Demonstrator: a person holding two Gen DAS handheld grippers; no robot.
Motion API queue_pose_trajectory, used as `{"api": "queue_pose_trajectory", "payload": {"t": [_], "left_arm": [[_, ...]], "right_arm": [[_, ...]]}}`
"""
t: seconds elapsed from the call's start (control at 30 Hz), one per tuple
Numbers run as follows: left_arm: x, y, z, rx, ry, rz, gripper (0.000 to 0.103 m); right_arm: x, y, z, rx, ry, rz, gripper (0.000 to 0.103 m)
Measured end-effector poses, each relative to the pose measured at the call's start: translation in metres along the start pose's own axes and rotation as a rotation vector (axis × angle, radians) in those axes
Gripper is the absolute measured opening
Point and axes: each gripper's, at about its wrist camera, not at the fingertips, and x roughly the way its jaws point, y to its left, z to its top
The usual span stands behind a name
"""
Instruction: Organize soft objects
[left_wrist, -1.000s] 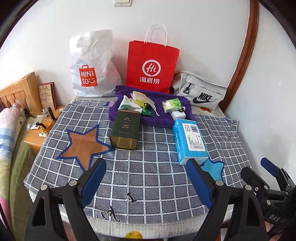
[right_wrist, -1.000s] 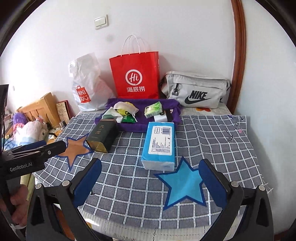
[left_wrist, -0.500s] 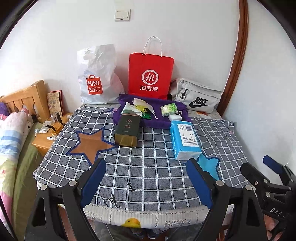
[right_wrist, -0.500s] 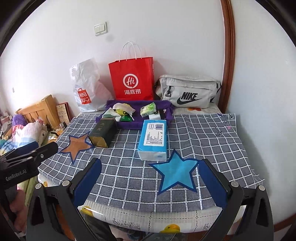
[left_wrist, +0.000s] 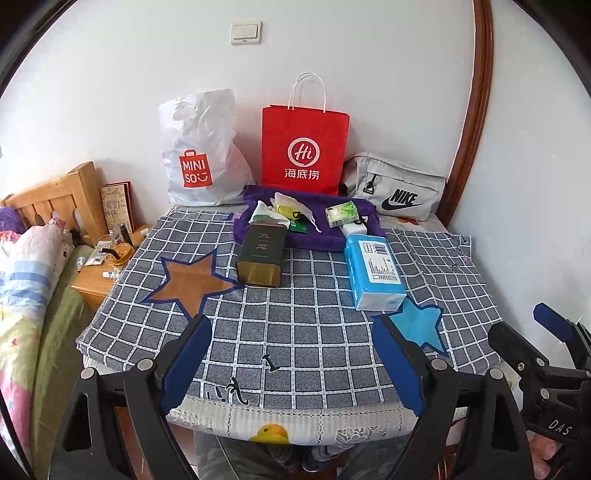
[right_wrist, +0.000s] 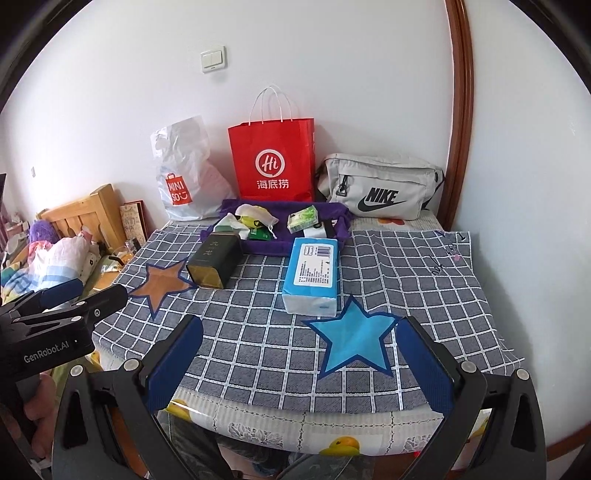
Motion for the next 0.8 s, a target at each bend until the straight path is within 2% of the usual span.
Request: {"api": "queue_pose_trajectory", "payload": {"t": [0.8], "left_arm": [[0.0006,0.0008,-0.0021,0.01,0.015,0.003,0.088]], "right_arm": [[0.0024,-0.0002,-0.0028,0.0,0.012,0.013,0.103]]}}
